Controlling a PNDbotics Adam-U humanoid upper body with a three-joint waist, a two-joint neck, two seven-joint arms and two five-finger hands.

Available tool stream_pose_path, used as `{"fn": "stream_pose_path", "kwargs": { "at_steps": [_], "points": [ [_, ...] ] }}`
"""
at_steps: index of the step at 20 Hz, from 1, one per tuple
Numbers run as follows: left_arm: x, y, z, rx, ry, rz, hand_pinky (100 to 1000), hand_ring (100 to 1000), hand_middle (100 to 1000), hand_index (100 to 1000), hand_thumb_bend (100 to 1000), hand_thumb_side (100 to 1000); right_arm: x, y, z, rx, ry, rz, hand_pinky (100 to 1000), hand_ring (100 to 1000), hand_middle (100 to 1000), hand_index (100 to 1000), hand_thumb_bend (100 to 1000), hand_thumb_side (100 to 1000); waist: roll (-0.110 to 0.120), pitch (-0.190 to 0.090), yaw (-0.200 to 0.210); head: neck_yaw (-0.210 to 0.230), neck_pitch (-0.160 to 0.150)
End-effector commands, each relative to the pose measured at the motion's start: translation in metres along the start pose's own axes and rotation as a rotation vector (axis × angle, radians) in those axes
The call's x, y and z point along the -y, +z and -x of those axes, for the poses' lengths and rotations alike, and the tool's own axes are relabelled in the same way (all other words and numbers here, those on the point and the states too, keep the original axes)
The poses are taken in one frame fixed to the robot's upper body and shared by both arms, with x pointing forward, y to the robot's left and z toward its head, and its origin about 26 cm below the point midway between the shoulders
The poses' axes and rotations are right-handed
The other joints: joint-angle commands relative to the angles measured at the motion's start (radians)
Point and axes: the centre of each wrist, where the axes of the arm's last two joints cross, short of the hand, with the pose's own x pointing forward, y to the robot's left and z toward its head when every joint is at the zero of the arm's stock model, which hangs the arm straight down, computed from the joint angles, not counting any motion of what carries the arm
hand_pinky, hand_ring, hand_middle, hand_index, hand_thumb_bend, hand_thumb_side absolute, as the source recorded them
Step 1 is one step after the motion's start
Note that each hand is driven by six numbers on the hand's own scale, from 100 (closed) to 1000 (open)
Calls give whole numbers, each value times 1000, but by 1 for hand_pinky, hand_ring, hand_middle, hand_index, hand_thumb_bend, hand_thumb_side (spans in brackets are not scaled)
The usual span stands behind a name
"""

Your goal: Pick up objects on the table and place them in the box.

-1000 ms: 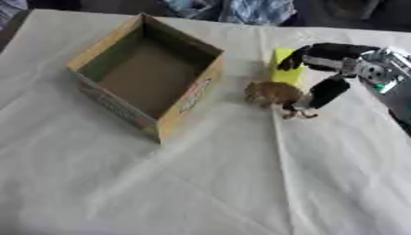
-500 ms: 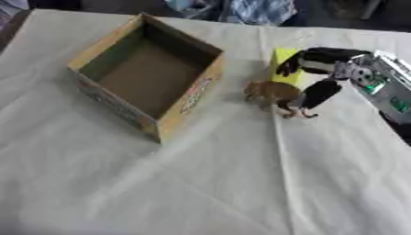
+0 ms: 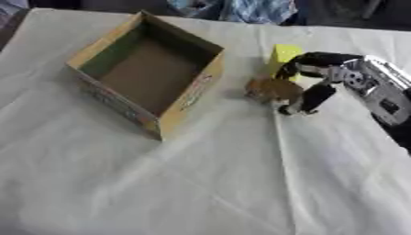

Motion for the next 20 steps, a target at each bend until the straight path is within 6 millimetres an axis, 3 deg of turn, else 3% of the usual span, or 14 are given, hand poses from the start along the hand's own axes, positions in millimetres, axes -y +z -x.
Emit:
{"fn": "stream_pose_path", "kwargs": {
  "at_steps": [1, 8, 17, 20],
  "points": [
    [0, -5, -5, 23, 13, 3, 605, 902, 1000, 647, 285, 990, 8, 3, 4, -16, 12, 22, 803, 822, 709, 839, 411, 408, 2, -15, 1, -3, -6],
    [0, -4, -5, 20, 14, 9, 605, 903, 1000, 648, 285, 994, 10, 3, -2, 7, -11, 38, 779, 779, 647, 802, 315, 414, 1, -14, 0, -2, -4],
    [0, -4, -5, 20, 16, 12, 606, 904, 1000, 649, 285, 996, 6, -3, 1, -48, -39, 78, 701, 709, 592, 744, 232, 177, 2, -14, 2, -5, -8],
    [1, -4, -5, 21, 16, 15, 606, 904, 1000, 649, 285, 997, 3, -6, 0, -54, -31, 78, 684, 687, 575, 728, 199, 143, 2, -13, 3, -5, -9]
  ]
}}
